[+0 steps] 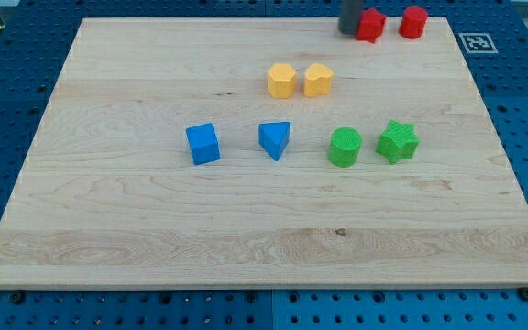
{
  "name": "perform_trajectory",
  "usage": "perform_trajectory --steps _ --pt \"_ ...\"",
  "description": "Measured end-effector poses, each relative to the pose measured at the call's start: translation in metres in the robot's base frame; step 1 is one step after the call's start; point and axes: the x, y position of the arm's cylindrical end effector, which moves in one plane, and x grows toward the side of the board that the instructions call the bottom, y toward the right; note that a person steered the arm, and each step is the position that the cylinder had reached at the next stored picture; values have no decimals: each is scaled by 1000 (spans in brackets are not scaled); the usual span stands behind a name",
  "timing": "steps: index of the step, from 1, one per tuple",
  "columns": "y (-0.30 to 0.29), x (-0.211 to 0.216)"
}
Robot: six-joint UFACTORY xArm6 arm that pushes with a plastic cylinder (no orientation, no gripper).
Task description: Point your arm towards center right
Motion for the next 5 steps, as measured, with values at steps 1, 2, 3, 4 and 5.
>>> perform_trajectory --steps 1,2,3,4,5 --pt "36 -1" --pt "13 -1" --pt "-41 0" --pt "-86 1" --pt "-98 8"
